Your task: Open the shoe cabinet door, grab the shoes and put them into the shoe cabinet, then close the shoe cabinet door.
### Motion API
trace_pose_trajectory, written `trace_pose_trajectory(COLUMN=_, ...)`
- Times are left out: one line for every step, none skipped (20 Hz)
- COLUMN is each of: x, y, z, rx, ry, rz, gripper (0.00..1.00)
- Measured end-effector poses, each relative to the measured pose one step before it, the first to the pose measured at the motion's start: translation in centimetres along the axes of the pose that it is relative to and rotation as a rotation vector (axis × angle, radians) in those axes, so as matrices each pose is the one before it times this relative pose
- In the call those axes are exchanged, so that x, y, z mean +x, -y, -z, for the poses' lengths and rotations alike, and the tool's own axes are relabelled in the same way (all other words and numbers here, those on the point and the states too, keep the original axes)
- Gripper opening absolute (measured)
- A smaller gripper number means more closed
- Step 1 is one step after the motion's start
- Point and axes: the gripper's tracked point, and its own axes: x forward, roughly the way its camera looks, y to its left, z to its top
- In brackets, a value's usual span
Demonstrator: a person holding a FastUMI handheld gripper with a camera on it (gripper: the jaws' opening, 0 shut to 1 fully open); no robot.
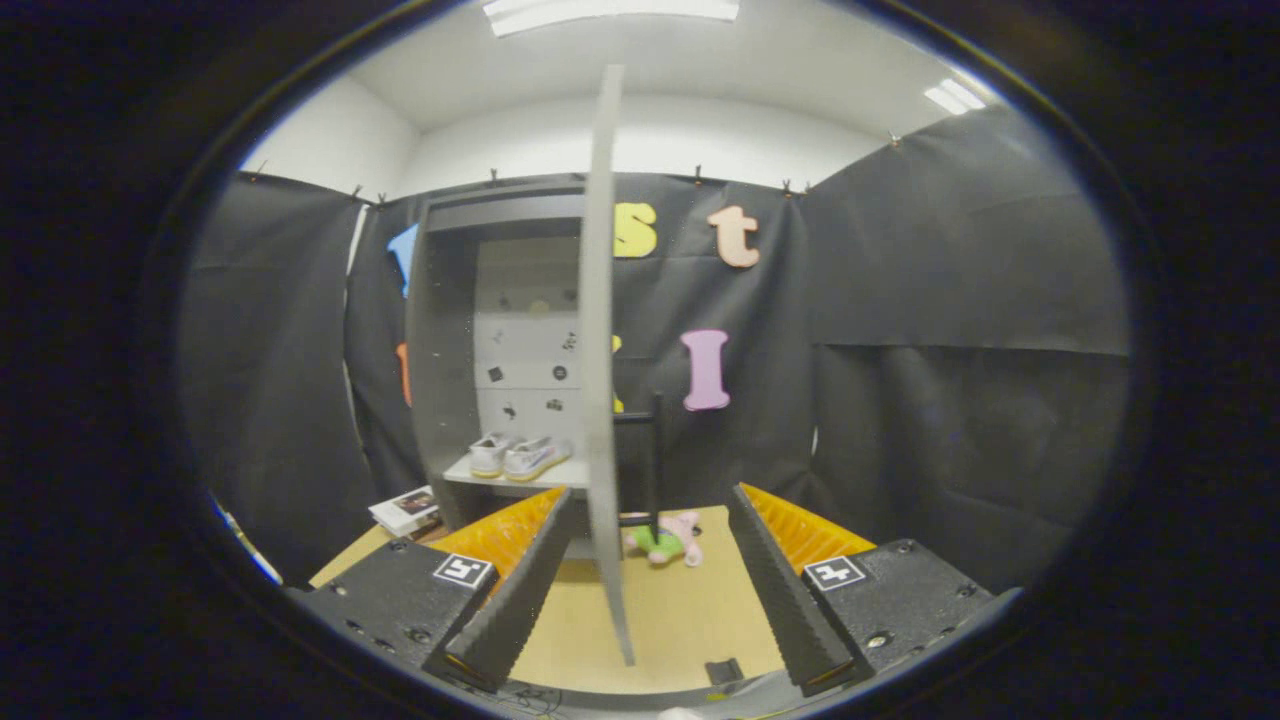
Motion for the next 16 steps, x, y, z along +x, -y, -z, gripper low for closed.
trace_pose_trajectory(x=0.747, y=1.172, z=0.105, rx=0.01187, ry=-0.00562, rz=0.00305, gripper=0.97)
trace_pose_trajectory(x=1.106, y=1.328, z=0.081, rx=0.01253, ry=-0.00135, rz=-0.00041, gripper=0.97)
trace_pose_trajectory(x=1.115, y=1.109, z=0.135, rx=0.00529, ry=-0.00789, rz=-0.00154, gripper=0.96)
trace_pose_trajectory(x=0.990, y=1.268, z=-0.663, rx=-0.00603, ry=-0.00857, rz=-0.00410, gripper=0.96)
trace_pose_trajectory(x=1.178, y=0.583, z=-0.107, rx=0.00386, ry=-0.00607, rz=-0.01499, gripper=0.96)
trace_pose_trajectory(x=1.389, y=0.060, z=-0.421, rx=0.00490, ry=-0.01010, rz=-0.02521, gripper=0.97)
trace_pose_trajectory(x=1.167, y=0.060, z=-0.148, rx=0.00313, ry=-0.00226, rz=-0.02300, gripper=0.97)
trace_pose_trajectory(x=1.112, y=0.237, z=-0.179, rx=-0.00320, ry=-0.00176, rz=-0.01686, gripper=0.96)
trace_pose_trajectory(x=1.088, y=0.261, z=-0.217, rx=-0.00445, ry=-0.00029, rz=-0.01653, gripper=0.96)
trace_pose_trajectory(x=0.906, y=0.079, z=-0.329, rx=-0.00119, ry=0.00292, rz=-0.01631, gripper=0.97)
trace_pose_trajectory(x=0.758, y=0.045, z=-0.241, rx=0.00173, ry=0.00172, rz=-0.01697, gripper=0.97)
trace_pose_trajectory(x=0.568, y=-0.077, z=0.084, rx=0.00176, ry=-0.00198, rz=-0.01814, gripper=0.97)
trace_pose_trajectory(x=0.365, y=-0.279, z=-0.150, rx=0.00228, ry=0.00222, rz=-0.02059, gripper=0.97)
trace_pose_trajectory(x=0.570, y=-0.243, z=-0.091, rx=-0.00049, ry=-0.00020, rz=-0.01870, gripper=0.97)
trace_pose_trajectory(x=0.303, y=-0.419, z=-0.041, rx=-0.00386, ry=-0.00222, rz=-0.01989, gripper=0.97)
trace_pose_trajectory(x=0.185, y=-0.510, z=-0.104, rx=-0.00538, ry=0.00001, rz=-0.02063, gripper=0.97)
